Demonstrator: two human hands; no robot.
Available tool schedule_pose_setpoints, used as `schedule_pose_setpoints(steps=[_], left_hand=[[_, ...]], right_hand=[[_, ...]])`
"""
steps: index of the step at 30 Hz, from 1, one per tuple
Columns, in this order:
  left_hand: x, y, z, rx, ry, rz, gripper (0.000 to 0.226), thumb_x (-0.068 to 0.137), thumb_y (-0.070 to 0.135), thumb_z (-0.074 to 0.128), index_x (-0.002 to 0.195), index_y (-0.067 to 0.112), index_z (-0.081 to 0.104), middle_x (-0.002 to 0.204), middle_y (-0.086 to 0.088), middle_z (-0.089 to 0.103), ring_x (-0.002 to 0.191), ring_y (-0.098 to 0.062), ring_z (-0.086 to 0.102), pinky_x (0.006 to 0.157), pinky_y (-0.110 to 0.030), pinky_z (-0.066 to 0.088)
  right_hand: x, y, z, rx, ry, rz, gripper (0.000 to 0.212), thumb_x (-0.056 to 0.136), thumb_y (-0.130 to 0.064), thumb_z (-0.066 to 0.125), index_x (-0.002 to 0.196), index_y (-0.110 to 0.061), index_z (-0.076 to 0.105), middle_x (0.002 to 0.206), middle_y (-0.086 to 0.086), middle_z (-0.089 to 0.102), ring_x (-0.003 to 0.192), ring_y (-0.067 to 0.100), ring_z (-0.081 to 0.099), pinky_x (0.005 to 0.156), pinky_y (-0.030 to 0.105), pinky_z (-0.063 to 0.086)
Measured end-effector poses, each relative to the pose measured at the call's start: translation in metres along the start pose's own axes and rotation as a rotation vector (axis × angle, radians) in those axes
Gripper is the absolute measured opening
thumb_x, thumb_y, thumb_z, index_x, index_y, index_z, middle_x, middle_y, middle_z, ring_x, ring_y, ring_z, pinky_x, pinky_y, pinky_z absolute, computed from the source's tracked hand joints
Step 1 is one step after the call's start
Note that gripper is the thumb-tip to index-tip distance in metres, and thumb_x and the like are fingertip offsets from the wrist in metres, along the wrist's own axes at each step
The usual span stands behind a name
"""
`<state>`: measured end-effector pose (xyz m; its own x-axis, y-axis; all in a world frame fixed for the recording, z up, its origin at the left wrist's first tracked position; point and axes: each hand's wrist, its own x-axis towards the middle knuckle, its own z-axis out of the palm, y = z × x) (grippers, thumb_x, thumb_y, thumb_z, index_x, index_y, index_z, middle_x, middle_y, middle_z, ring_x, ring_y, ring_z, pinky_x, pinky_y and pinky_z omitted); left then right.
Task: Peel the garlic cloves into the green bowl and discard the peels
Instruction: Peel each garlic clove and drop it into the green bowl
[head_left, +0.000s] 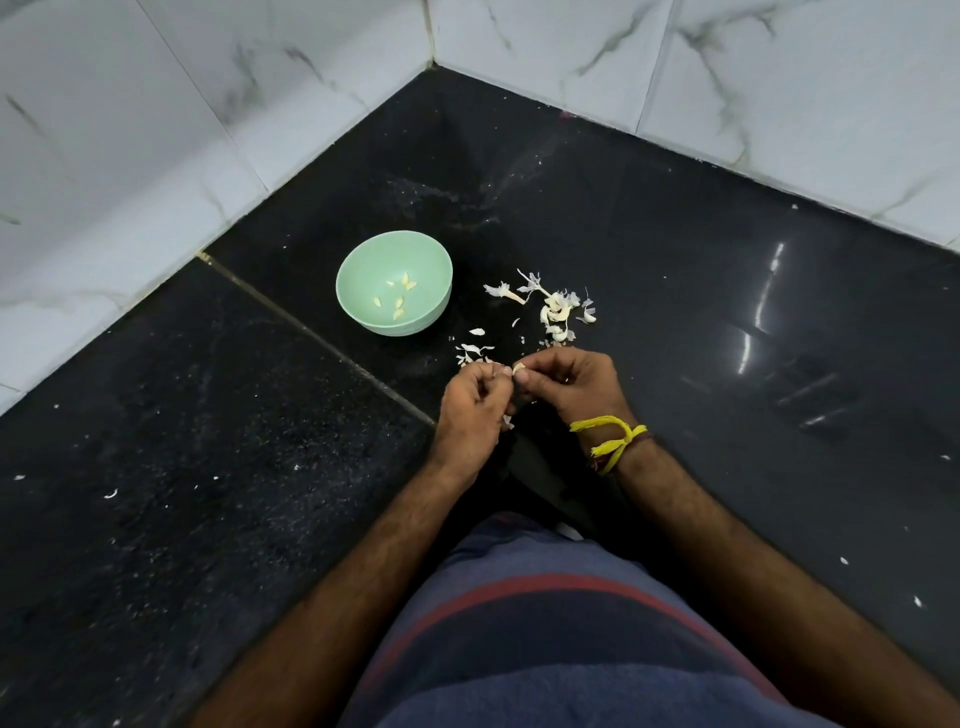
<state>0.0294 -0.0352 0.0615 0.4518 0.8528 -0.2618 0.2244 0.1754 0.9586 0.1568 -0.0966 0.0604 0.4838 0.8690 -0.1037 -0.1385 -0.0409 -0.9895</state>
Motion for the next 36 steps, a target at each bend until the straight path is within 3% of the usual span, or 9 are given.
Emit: schedule_pose_setpoints(steps=[3,7,10,12,17,20,25,31,36], left_hand=[[0.0,0.004,0.0,0.027,-0.013,0.015,0.022,0.096,0.024,0.06,0.094,0.002,0.064,0.072,-0.005,0.064,0.061,-0.007,0.057,0.056,-0.024,0.046],[0.002,0.001,0.0,0.173,0.006,0.064,0.03,0.085,0.037,0.057,0.088,0.008,0.064,0.081,-0.02,0.066,0.066,-0.027,0.058,0.068,-0.044,0.054],[0.0,-0.002,0.0,0.226,-0.001,0.083,0.02,0.085,0.034,0.06,0.082,0.015,0.065,0.071,-0.007,0.065,0.066,-0.024,0.06,0.071,-0.049,0.054],[-0.002,0.0,-0.001,0.199,0.018,0.12,0.016,0.087,0.031,0.066,0.081,0.016,0.069,0.067,-0.002,0.065,0.064,-0.016,0.059,0.068,-0.047,0.055],[0.002,0.012,-0.003,0.201,0.144,0.249,0.006,0.088,0.018,0.076,0.09,0.013,0.079,0.076,0.004,0.075,0.072,-0.015,0.072,0.072,-0.036,0.061],[0.002,0.013,-0.005,0.249,0.156,0.341,0.012,0.087,0.015,0.077,0.1,0.016,0.079,0.083,0.008,0.075,0.073,-0.01,0.069,0.073,-0.027,0.059],[0.002,0.012,-0.01,0.364,0.166,0.516,0.009,0.084,0.006,0.077,0.086,0.014,0.078,0.079,0.007,0.07,0.07,-0.004,0.063,0.068,-0.019,0.052],[0.003,0.01,-0.012,0.424,0.148,0.512,0.007,0.082,0.006,0.076,0.082,0.013,0.077,0.079,0.005,0.069,0.071,-0.004,0.061,0.067,-0.011,0.046],[0.004,0.005,-0.014,0.479,0.14,0.544,0.003,0.083,0.006,0.076,0.083,0.008,0.076,0.08,0.001,0.068,0.072,-0.008,0.06,0.066,-0.012,0.047]], right_hand=[[-0.003,0.003,0.0,0.079,0.004,0.02,0.01,0.083,-0.001,0.073,0.091,0.004,0.071,0.086,0.026,0.071,0.078,0.037,0.068,0.079,0.049,0.058],[-0.002,-0.002,-0.002,0.238,0.031,0.034,0.005,0.085,0.003,0.068,0.09,0.002,0.069,0.077,0.014,0.07,0.069,0.023,0.065,0.07,0.032,0.058],[0.003,-0.007,-0.005,0.393,0.036,0.081,0.007,0.087,0.005,0.063,0.092,0.004,0.067,0.076,0.01,0.069,0.066,0.019,0.064,0.067,0.026,0.055],[0.004,-0.009,-0.009,0.432,0.008,0.123,0.009,0.087,0.003,0.063,0.095,0.005,0.067,0.078,0.011,0.069,0.069,0.019,0.065,0.069,0.027,0.056],[0.002,-0.003,-0.007,0.448,-0.04,0.197,0.011,0.086,0.004,0.063,0.096,0.005,0.068,0.08,0.012,0.07,0.072,0.019,0.067,0.07,0.027,0.057],[0.002,-0.001,-0.003,0.429,-0.049,0.186,0.016,0.081,0.0,0.067,0.096,0.006,0.069,0.086,0.018,0.071,0.075,0.024,0.068,0.075,0.032,0.058],[0.0,0.0,0.001,0.423,-0.009,0.165,0.02,0.077,0.0,0.071,0.096,0.009,0.069,0.086,0.022,0.072,0.078,0.03,0.071,0.081,0.04,0.06],[-0.004,0.002,0.007,0.363,0.035,0.141,0.019,0.081,0.002,0.071,0.098,0.01,0.07,0.093,0.029,0.071,0.089,0.043,0.07,0.084,0.045,0.059],[-0.008,0.0,0.008,0.236,0.051,0.114,0.02,0.082,0.003,0.072,0.102,0.007,0.071,0.095,0.022,0.074,0.091,0.035,0.072,0.085,0.039,0.058]])
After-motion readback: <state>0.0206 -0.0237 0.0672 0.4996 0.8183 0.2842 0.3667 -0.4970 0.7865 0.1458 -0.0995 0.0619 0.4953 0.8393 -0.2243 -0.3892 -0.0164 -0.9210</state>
